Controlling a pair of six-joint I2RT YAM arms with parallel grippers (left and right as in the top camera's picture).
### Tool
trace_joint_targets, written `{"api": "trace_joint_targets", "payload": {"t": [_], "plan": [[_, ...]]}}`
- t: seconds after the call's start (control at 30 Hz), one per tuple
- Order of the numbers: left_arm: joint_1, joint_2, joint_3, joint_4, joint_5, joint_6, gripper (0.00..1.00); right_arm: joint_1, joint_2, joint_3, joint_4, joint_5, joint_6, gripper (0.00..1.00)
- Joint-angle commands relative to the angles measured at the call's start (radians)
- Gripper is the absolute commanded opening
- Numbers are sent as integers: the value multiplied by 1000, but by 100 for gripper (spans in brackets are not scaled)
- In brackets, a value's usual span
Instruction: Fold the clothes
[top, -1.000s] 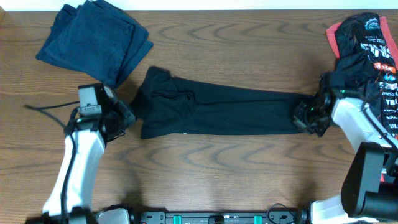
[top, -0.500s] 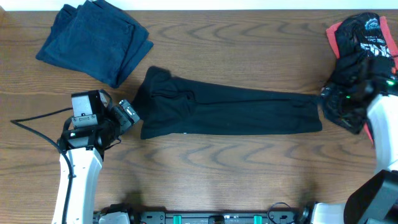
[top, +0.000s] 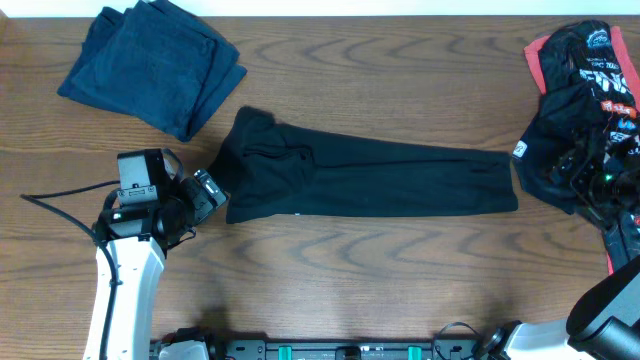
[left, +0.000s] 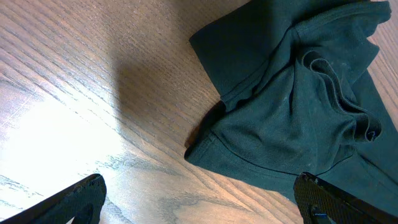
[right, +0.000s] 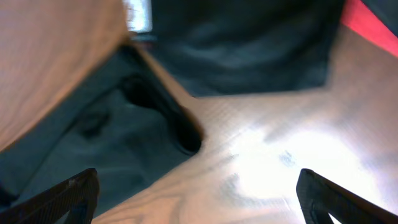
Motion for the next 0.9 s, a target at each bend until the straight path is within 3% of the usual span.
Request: {"api": "trace_joint_targets", "payload": {"t": [0.0, 0.43, 0.87], "plan": [[4, 9, -3, -5, -12, 6, 98, 29, 8, -22, 26, -98, -92, 99], [4, 36, -7, -8, -12, 6, 98, 99, 202, -51, 201, -159, -161, 98], [4, 39, -18, -7, -13, 6, 98, 140, 370, -51, 232, -225, -222, 98]]}}
